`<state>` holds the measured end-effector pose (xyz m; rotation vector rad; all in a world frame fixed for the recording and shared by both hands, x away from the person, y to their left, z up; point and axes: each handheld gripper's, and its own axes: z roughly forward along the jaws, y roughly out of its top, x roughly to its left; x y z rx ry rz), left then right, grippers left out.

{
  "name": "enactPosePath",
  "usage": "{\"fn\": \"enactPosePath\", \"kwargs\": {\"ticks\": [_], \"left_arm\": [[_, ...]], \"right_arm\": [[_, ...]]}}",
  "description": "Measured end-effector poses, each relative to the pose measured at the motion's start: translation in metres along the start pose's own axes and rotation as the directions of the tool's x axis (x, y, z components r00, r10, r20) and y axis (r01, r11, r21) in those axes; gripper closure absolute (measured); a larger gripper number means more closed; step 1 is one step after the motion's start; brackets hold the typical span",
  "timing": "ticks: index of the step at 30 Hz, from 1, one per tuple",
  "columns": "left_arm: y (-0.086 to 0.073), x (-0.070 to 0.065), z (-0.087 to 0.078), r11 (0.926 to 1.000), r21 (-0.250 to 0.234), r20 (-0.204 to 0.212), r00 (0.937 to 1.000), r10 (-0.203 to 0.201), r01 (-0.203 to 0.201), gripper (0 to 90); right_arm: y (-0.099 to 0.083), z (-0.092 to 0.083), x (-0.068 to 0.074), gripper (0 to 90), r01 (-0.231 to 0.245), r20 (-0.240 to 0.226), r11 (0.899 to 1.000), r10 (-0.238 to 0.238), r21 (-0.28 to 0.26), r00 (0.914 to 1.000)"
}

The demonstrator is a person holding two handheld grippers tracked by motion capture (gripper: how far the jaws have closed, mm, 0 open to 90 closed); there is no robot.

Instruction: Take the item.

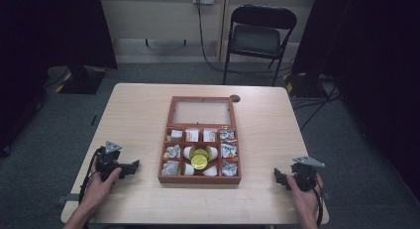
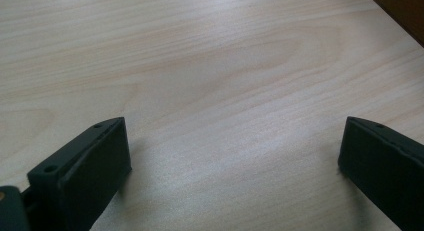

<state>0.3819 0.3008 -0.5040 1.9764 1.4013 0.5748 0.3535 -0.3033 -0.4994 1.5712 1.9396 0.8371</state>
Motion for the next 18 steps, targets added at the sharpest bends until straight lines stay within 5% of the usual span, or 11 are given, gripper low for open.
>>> {"fn": "enactPosePath", "kwargs": {"ticks": [18], "left_arm": [[0.0000, 0.0000, 0.0000, 1.0000, 0.000, 0.000, 1.0000, 0.000, 0.000, 0.0]], "right_arm": [[0.0050, -0.0042, 0.0097, 14.6, 0.015, -0.069, 1.000, -0.015, -0.005, 0.9975]]}}
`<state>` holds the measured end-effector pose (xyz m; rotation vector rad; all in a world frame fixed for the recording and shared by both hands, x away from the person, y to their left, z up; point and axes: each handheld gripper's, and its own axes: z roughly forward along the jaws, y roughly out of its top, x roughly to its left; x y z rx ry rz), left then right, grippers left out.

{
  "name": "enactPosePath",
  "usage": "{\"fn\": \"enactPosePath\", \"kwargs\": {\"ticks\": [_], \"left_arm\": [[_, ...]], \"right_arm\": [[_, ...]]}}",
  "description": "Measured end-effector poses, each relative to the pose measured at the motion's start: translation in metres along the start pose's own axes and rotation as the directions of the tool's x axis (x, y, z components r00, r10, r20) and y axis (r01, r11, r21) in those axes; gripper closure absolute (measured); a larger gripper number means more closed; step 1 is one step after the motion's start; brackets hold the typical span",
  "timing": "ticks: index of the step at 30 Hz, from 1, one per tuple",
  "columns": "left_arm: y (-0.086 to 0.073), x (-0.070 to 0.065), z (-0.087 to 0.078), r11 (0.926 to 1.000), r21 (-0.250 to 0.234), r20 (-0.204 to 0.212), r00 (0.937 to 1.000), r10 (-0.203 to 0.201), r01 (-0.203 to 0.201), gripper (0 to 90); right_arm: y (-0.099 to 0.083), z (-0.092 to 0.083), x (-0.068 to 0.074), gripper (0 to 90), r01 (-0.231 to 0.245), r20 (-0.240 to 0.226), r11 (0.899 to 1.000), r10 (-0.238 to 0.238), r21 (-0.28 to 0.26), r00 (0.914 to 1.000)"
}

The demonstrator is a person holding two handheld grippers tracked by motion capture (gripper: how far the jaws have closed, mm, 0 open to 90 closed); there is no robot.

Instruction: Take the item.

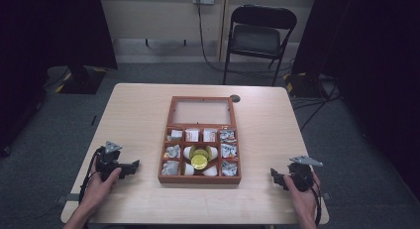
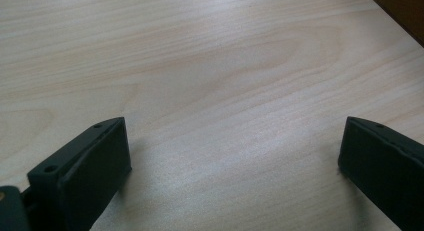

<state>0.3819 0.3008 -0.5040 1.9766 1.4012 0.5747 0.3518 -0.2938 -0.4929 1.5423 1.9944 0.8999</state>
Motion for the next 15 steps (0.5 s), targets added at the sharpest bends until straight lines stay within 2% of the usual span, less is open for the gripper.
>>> {"fn": "enactPosePath", "kwargs": {"ticks": [9, 12, 15], "left_arm": [[0.0000, 0.0000, 0.0000, 1.0000, 0.000, 0.000, 1.0000, 0.000, 0.000, 0.0], [0.0000, -0.0001, 0.0000, 1.0000, 0.000, -0.001, 1.0000, -0.001, 0.001, 0.0], [-0.0001, -0.0001, 0.0000, 1.0000, 0.000, -0.001, 1.0000, -0.001, 0.001, 0.0]], "right_arm": [[0.0051, -0.0042, 0.0058, 15.9, 0.008, -0.064, 1.000, -0.008, -0.010, 0.9979], [0.0082, -0.0075, 0.0075, 18.6, -0.002, -0.103, 1.000, 0.000, -0.023, 0.9947], [0.0096, -0.0091, 0.0071, 18.9, -0.008, -0.112, 1.000, 0.004, -0.029, 0.9937]]}}
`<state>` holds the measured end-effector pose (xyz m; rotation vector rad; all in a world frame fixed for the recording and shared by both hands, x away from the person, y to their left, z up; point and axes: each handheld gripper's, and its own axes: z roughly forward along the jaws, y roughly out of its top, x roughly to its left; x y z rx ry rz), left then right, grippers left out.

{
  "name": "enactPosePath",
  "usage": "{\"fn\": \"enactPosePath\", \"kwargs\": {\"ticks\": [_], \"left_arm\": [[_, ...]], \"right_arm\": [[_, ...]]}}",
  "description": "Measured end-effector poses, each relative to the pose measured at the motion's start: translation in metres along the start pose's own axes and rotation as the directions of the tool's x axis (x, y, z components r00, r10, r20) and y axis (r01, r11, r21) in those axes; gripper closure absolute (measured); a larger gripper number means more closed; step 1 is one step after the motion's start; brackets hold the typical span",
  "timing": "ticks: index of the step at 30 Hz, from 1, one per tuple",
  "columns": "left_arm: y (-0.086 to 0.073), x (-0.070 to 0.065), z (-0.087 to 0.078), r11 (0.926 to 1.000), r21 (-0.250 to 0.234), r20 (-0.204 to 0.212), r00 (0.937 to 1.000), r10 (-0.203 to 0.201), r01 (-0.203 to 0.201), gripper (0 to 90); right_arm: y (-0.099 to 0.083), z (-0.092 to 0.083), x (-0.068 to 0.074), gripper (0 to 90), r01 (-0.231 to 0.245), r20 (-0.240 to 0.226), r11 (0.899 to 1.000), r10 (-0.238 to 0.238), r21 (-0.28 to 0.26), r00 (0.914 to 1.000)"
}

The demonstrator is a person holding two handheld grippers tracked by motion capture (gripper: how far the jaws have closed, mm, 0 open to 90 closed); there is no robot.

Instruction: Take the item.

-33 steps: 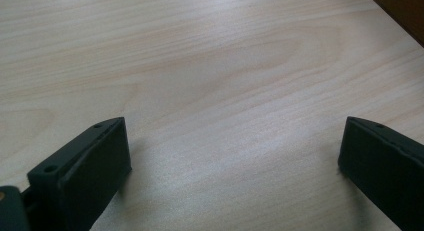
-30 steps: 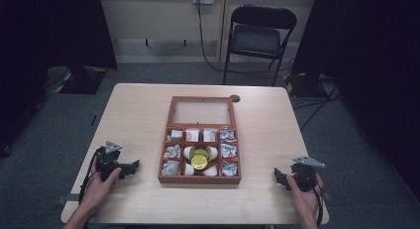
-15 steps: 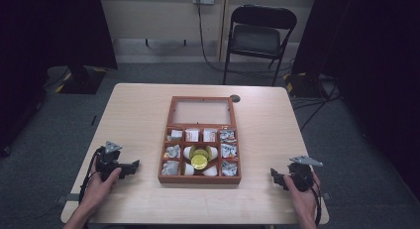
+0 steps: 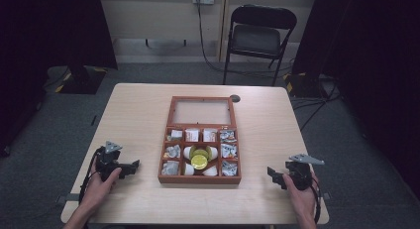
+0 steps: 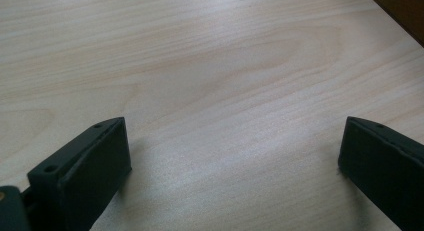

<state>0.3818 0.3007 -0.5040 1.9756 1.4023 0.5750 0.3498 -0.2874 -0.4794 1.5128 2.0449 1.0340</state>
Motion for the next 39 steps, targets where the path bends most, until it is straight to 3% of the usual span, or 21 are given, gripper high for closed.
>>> {"fn": "enactPosePath", "kwargs": {"ticks": [6, 10, 19, 24, 39], "left_arm": [[0.000, 0.000, 0.000, 1.0000, 0.000, 0.000, 1.0000, 0.000, 0.000, 0.0], [0.000, 0.000, 0.000, 1.0000, 0.000, 0.000, 1.0000, 0.000, 0.000, 0.0], [0.000, 0.000, 0.000, 1.0000, 0.000, -0.001, 1.0000, 0.000, 0.000, 0.0], [0.000, 0.000, 0.000, 1.0000, 0.000, -0.001, 1.0000, 0.000, 0.000, 0.0], [0.000, 0.000, 0.000, 1.0000, 0.000, -0.001, 1.0000, 0.000, 0.000, 0.0]], "right_arm": [[0.013, -0.008, 0.006, 24.4, 0.009, -0.030, 0.999, -0.011, -0.049, 0.9995], [0.019, -0.006, 0.012, 24.3, 0.024, -0.055, 0.998, -0.027, -0.052, 0.9981], [0.027, -0.008, 0.024, 25.6, 0.060, -0.062, 0.997, -0.064, -0.058, 0.9960], [0.035, -0.008, 0.032, 26.6, 0.081, -0.099, 0.995, -0.086, -0.055, 0.9913], [0.054, -0.003, 0.049, 29.2, 0.089, -0.146, 0.992, -0.101, -0.086, 0.9841]]}}
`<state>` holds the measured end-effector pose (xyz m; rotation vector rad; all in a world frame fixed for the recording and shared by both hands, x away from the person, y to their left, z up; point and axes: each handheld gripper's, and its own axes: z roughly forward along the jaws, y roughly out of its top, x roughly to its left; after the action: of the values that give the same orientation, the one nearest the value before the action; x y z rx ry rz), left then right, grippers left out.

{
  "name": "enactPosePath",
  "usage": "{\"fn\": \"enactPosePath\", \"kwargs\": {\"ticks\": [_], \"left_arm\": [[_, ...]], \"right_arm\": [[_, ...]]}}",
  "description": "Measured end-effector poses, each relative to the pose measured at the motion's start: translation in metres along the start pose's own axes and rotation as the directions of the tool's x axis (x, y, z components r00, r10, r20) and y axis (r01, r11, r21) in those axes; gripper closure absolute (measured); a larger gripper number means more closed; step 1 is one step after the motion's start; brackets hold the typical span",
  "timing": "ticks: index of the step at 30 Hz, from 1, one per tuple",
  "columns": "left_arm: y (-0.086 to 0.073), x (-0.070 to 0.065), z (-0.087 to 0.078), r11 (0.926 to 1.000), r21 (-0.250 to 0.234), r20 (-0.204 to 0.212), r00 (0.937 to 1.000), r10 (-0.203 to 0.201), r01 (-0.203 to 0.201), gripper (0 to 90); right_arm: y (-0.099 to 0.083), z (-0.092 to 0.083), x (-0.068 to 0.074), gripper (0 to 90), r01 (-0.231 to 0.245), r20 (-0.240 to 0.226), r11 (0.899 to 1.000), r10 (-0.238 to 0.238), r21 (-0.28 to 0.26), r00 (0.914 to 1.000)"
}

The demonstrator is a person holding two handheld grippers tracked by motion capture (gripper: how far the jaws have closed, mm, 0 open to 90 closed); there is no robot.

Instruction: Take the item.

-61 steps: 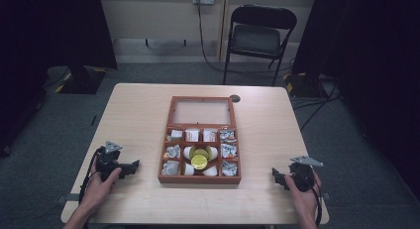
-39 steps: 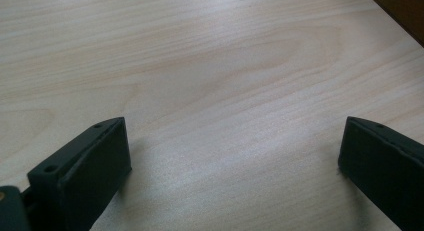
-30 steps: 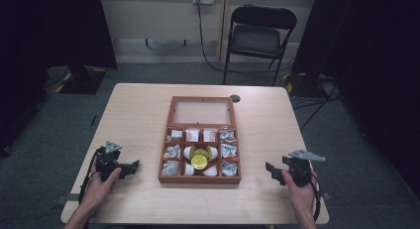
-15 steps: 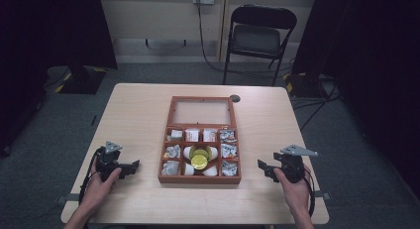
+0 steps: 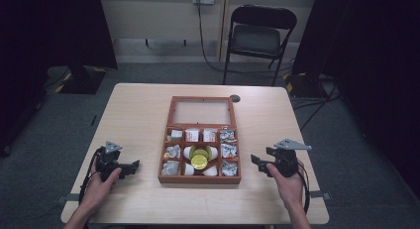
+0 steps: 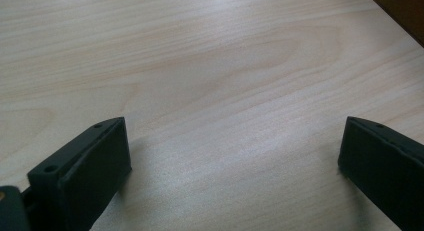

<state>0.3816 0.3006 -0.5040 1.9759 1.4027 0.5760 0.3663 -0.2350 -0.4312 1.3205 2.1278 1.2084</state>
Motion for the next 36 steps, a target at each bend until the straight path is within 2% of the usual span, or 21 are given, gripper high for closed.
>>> {"fn": "enactPosePath", "kwargs": {"ticks": [13, 17, 26, 36], "left_arm": [[0.000, 0.000, 0.000, 1.0000, 0.000, 0.000, 1.0000, 0.000, 0.000, 0.0], [0.000, 0.000, 0.000, 1.0000, 0.000, 0.000, 1.0000, 0.000, 0.000, 0.0], [0.000, 0.000, 0.000, 1.0000, 0.000, 0.000, 1.0000, 0.000, 0.000, 0.0], [0.000, 0.000, 0.000, 1.0000, 0.000, 0.000, 1.0000, 0.000, 0.000, 0.0]], "right_arm": [[0.016, 0.017, 0.021, 33.3, 0.043, -0.058, 0.999, -0.044, -0.017, 0.9973], [0.018, 0.025, 0.030, 34.8, 0.061, -0.077, 0.998, -0.061, -0.004, 0.9952], [0.023, 0.030, 0.039, 37.5, 0.076, -0.091, 0.997, -0.077, -0.007, 0.9929], [0.033, 0.044, 0.060, 40.9, 0.116, -0.147, 0.993, -0.117, -0.012, 0.9822]]}}
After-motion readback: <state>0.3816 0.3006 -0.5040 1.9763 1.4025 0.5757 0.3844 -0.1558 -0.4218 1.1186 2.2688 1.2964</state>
